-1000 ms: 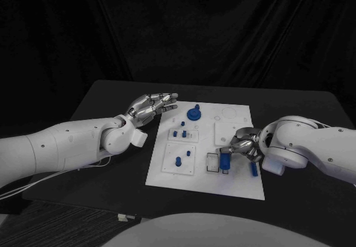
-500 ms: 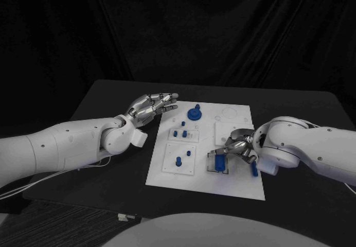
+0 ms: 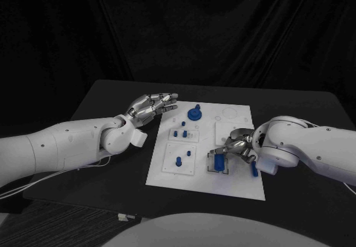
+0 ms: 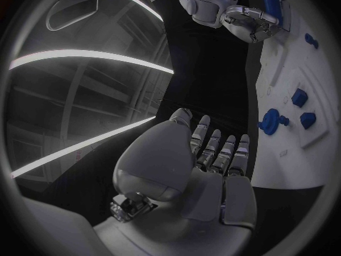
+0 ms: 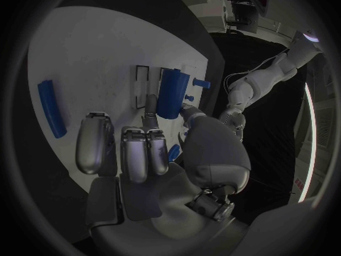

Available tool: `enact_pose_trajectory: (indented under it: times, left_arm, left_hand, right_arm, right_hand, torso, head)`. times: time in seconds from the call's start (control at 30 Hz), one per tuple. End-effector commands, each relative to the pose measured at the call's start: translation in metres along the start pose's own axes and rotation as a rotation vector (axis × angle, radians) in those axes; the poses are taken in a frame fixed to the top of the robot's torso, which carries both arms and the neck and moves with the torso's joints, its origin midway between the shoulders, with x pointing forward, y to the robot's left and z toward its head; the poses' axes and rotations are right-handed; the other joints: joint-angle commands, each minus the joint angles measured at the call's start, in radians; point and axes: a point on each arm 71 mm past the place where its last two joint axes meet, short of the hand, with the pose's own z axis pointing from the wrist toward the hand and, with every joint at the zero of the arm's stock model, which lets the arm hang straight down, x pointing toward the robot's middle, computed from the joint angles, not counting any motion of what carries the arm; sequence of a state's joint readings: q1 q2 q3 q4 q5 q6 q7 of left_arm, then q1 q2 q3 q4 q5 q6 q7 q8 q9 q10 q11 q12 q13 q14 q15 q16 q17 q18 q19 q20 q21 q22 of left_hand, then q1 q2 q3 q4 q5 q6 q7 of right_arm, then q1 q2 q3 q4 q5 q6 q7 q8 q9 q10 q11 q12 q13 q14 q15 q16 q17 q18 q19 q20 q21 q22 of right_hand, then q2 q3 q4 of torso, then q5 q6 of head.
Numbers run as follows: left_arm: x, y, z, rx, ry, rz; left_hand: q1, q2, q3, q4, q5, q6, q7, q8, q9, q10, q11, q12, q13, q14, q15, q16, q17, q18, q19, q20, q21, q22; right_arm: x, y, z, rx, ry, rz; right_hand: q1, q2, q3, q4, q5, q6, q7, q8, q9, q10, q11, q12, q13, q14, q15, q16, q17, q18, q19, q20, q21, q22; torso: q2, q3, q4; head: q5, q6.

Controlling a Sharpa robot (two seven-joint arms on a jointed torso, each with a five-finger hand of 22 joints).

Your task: Assemble the parts on the task board

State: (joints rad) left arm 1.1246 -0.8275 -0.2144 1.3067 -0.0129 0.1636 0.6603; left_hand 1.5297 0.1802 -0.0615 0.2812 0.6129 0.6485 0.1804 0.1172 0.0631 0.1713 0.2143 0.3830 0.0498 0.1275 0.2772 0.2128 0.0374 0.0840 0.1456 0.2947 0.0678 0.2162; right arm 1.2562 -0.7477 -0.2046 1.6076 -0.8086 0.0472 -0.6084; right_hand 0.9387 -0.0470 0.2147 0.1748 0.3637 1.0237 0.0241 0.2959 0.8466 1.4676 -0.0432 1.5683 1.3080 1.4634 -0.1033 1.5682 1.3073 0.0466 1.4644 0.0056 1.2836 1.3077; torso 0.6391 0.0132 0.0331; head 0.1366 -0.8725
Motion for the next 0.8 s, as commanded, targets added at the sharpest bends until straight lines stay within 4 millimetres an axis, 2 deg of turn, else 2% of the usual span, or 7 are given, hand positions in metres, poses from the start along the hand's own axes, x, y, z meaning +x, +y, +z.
enact_pose_trajectory:
  times: [0.03,0.2,0.5,0.8]
  left_arm:
    - [0.0016,-0.0004,0.0003,0.010,0.010,-0.016]
    - [0.0018,-0.0001,0.0007,0.009,0.011,-0.017]
    - [0.0018,0.0001,0.0008,0.007,0.012,-0.017]
    - [0.0021,0.0005,0.0012,0.005,0.013,-0.018]
  left_hand:
    - [0.001,-0.006,0.005,0.001,0.003,0.007,0.039,0.006,0.001,0.006,-0.003,0.004,0.001,0.001,0.004,0.004,0.001,-0.001,-0.005,0.000,-0.005,-0.001]
    - [0.001,-0.007,0.005,0.001,0.003,0.006,0.039,0.006,0.001,0.006,-0.004,0.004,0.001,0.002,0.006,0.005,0.002,-0.002,-0.006,0.000,-0.005,-0.002]
    - [0.005,-0.018,0.008,-0.004,0.003,0.007,0.037,0.008,0.001,0.006,-0.006,0.004,0.001,0.003,0.010,0.007,0.002,-0.008,-0.006,0.000,-0.006,-0.004]
    - [0.012,-0.022,0.014,-0.010,0.006,0.007,0.037,0.009,0.001,0.007,-0.007,0.004,0.001,0.003,0.012,0.008,0.002,-0.011,-0.006,-0.001,-0.006,-0.005]
  right_arm:
    - [0.0041,-0.0031,0.0023,0.019,0.016,-0.003]
    - [0.0043,-0.0023,0.0028,0.018,0.016,-0.003]
    - [0.0050,-0.0021,0.0032,0.019,0.028,-0.012]
    - [0.0069,-0.0006,0.0034,0.018,0.043,-0.023]
  right_hand:
    - [-0.014,0.005,-0.017,0.012,-0.036,0.002,0.009,-0.006,-0.004,0.103,0.007,0.003,0.263,0.107,0.008,0.003,0.263,0.016,0.011,0.009,-0.005,0.179]
    - [-0.022,0.004,-0.035,0.025,-0.072,0.004,0.010,-0.011,-0.009,0.103,0.007,0.003,0.263,0.107,0.009,0.002,0.262,0.017,0.009,0.010,-0.010,0.178]
    - [-0.027,-0.002,-0.088,0.049,-0.203,0.006,0.013,-0.018,-0.017,0.103,0.010,0.003,0.263,0.107,0.011,0.001,0.260,0.018,0.008,0.012,-0.017,0.177]
    - [-0.007,-0.007,-0.114,0.044,-0.259,0.008,0.013,-0.021,-0.020,0.103,0.010,0.003,0.263,0.106,0.011,0.001,0.258,0.019,0.007,0.013,-0.022,0.175]
  torso:
    - [0.000,0.0000,-0.0003]
    - [-0.001,0.0002,0.0001]
    - [0.000,0.0000,0.0000]
    - [-0.001,0.0001,-0.0001]
  head:
    - [0.003,0.000]
    - [0.003,0.000]
    - [0.003,0.000]
    - [0.005,0.000]
